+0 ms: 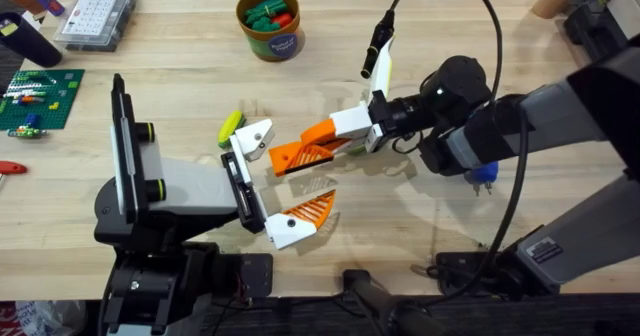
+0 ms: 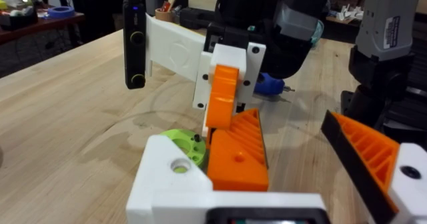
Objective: Pick up the gripper from the table and insert it into the empty holder that is missing its gripper. Then pick up a screw, insert it into the mounting hole, and use the screwdriver to tighten it. Finally, clean up the table by picking up the vegetable and placing it into the bucket.
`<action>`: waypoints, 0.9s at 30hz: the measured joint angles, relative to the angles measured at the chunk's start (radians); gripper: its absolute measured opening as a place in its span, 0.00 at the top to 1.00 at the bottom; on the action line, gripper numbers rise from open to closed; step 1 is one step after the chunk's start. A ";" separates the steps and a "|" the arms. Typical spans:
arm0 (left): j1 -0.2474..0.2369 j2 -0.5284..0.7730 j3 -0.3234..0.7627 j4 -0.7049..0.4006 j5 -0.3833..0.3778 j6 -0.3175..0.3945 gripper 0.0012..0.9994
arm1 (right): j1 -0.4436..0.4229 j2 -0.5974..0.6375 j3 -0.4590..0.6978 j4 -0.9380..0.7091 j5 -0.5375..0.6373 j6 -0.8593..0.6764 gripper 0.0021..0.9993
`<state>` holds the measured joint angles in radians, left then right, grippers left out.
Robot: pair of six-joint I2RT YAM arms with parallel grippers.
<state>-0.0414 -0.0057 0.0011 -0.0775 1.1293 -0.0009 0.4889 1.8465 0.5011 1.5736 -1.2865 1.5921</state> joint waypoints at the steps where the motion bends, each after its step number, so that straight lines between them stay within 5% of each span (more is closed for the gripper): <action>1: 0.000 0.004 0.003 -0.005 -0.001 0.000 0.01 | 0.001 0.000 0.000 -0.004 0.001 0.000 0.99; 27: 0.000 0.006 0.004 -0.024 0.000 0.000 0.01 | 0.000 0.002 0.072 -0.033 -0.034 0.065 0.99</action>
<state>-0.0414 -0.0002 0.0051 -0.1013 1.1290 -0.0010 0.4889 1.8488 0.5727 1.5410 -1.3203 1.6570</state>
